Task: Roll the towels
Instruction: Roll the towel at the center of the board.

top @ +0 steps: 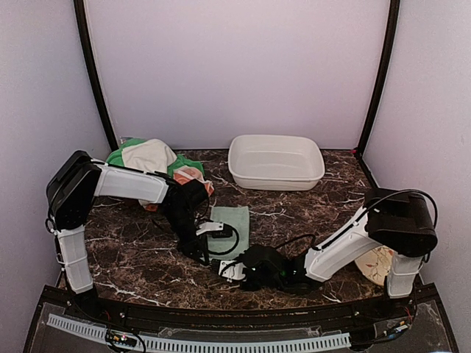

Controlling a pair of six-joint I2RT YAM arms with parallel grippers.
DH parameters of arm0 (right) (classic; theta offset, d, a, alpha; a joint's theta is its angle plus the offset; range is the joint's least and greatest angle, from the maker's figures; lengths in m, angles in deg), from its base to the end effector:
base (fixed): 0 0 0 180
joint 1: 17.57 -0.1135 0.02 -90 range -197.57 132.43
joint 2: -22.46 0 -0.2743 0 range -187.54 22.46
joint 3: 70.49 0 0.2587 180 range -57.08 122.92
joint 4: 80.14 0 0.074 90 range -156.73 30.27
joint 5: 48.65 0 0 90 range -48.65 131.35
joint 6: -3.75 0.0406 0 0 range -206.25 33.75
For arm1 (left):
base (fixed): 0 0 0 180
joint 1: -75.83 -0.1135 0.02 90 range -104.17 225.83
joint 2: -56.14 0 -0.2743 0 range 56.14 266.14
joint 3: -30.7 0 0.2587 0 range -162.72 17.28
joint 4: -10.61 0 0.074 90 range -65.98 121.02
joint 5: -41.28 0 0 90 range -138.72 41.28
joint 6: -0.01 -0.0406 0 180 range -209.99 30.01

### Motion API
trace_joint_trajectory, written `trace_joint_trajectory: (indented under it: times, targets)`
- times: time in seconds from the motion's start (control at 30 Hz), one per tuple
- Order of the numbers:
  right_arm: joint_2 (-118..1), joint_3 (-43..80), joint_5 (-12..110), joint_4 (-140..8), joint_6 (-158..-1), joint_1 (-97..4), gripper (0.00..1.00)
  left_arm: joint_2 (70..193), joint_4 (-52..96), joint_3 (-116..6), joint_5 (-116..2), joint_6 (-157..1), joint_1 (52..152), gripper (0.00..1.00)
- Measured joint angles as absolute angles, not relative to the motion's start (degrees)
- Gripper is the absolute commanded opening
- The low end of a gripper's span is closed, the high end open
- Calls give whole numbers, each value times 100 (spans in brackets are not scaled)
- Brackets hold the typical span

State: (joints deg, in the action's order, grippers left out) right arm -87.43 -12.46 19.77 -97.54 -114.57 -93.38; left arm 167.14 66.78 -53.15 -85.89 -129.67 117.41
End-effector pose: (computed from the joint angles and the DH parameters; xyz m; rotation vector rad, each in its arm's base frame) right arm 0.1040 0.3504 0.1047 -1.5378 1.4678 0.0795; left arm 0.2537 -0.2578 0.1459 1.9194 2.1502 -0.9716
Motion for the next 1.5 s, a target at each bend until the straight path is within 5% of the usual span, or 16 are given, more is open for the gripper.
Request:
trace_joint_trajectory:
  times: [0.3, 0.63, 0.93, 1.5]
  targets:
    - [-8590, -1228, 2563, -9308, -10561, -9185, 0, 15940, 5898, -4443, -8554, -12768, 11368, 41]
    - [-8430, -721, 4521, -8163, -9262, -8405, 0, 13951, 4744, -3156, -7935, -12884, 11256, 40]
    - [-8741, -431, 6305, -8003, -8089, -7633, 0, 13929, 4783, -3394, -7478, -13094, 12133, 38]
    - [-8889, -374, 7050, -8064, -7485, -7439, 0, 14701, 3400, -3204, -7004, -12248, 12491, 34]
